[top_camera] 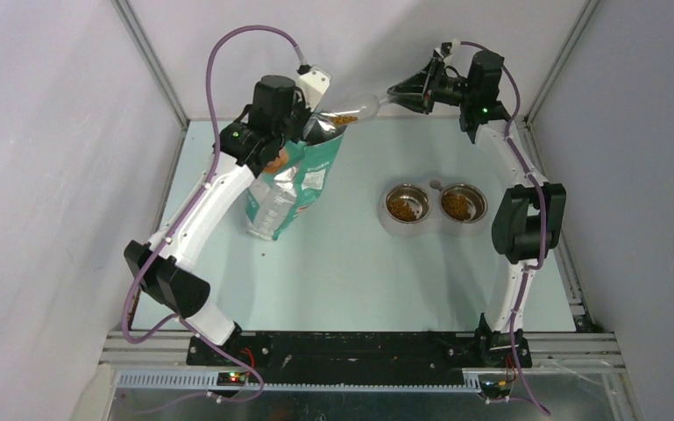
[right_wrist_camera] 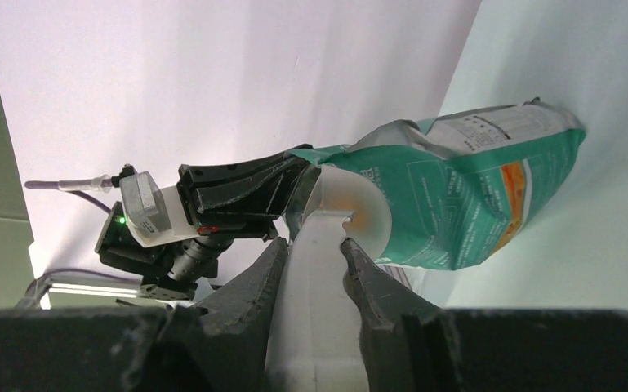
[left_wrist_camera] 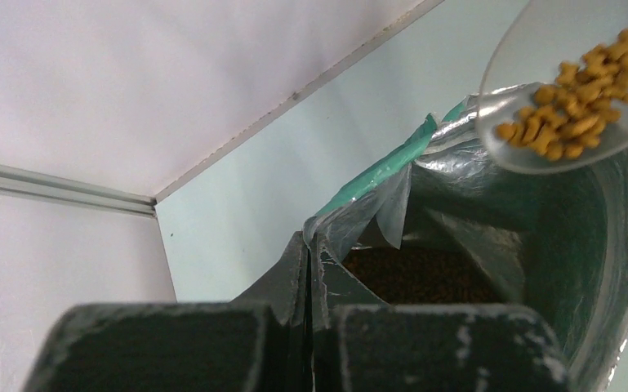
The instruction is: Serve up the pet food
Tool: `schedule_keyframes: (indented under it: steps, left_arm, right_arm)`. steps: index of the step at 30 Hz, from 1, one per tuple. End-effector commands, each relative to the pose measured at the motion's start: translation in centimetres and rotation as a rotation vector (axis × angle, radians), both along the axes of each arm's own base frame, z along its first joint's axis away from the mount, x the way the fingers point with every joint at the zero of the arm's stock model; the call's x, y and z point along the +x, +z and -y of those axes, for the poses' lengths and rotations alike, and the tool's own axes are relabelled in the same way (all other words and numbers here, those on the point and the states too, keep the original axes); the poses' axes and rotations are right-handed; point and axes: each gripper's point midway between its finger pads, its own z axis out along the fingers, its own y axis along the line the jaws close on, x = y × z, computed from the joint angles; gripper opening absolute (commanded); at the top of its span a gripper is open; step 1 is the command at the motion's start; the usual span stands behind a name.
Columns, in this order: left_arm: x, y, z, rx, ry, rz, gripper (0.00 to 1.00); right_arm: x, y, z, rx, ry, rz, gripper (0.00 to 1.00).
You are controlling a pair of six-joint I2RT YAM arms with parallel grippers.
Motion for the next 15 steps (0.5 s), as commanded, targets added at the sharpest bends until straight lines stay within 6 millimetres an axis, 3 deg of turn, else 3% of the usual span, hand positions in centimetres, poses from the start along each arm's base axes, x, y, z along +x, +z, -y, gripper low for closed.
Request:
schedule_keyframes:
  steps: [1, 11, 15]
  left_arm:
    - [0.0, 3.5, -1.9, -0.003, 0.051, 0.088, 0.0]
    - [1.1, 3.3, -2.7, -0.06, 0.086, 0.088, 0.0]
    - [1.5, 3.5, -2.9, -0.083, 0.093, 0.101, 0.0]
  right_arm:
    - [-1.2, 3.0, 1.4, 0.003, -0.012, 0.083, 0.0]
    - [-2.3, 1.7, 5.1, -0.015, -0.071, 0.07, 0.0]
    - [-2.9, 0.7, 7.7, -0.024, -0.116, 0.054, 0.0]
